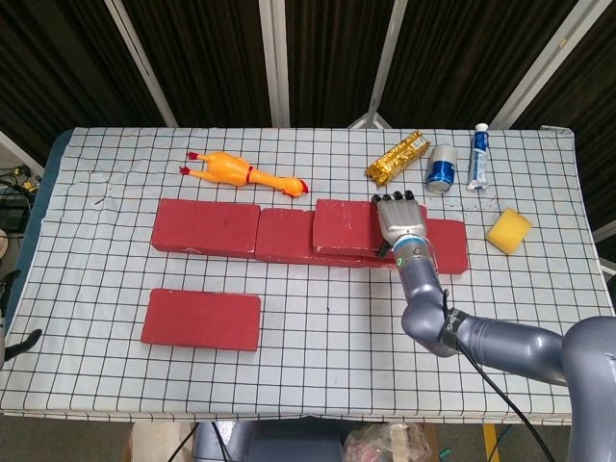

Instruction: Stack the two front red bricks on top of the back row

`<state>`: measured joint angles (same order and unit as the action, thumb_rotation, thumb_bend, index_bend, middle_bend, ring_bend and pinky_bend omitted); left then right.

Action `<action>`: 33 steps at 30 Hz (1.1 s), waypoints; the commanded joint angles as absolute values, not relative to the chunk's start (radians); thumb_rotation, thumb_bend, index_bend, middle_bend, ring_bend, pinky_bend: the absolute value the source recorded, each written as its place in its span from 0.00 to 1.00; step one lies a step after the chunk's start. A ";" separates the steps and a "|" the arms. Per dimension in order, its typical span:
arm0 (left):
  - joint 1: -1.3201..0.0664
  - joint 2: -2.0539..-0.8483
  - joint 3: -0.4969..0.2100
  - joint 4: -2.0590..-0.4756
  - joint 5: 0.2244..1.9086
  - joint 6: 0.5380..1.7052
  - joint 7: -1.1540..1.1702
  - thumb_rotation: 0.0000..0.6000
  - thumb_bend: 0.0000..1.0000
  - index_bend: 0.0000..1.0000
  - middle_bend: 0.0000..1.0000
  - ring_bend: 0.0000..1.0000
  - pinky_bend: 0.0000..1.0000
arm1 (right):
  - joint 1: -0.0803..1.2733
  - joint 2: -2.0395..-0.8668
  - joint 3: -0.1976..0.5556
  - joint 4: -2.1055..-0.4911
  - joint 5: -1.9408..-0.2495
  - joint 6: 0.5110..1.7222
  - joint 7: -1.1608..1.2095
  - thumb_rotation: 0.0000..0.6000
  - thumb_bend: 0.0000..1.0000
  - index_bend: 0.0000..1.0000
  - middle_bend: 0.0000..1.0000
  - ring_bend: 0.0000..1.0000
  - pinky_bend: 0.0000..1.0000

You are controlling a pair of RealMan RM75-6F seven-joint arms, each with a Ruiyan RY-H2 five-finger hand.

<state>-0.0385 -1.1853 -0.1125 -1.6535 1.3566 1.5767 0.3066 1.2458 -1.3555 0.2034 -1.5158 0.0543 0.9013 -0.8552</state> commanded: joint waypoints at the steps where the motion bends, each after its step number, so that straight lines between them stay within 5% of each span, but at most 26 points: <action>1: -0.039 -1.186 -0.113 -1.652 1.354 1.576 0.308 1.00 0.00 0.18 0.03 0.00 0.12 | 1.246 -1.356 0.203 -1.520 0.055 0.906 -0.855 1.00 0.16 0.27 0.22 0.10 0.00; 33: -0.038 -1.185 -0.113 -1.653 1.353 1.577 0.309 1.00 0.00 0.18 0.03 0.00 0.12 | 1.252 -1.379 0.191 -1.490 0.085 0.879 -0.860 1.00 0.16 0.27 0.22 0.10 0.00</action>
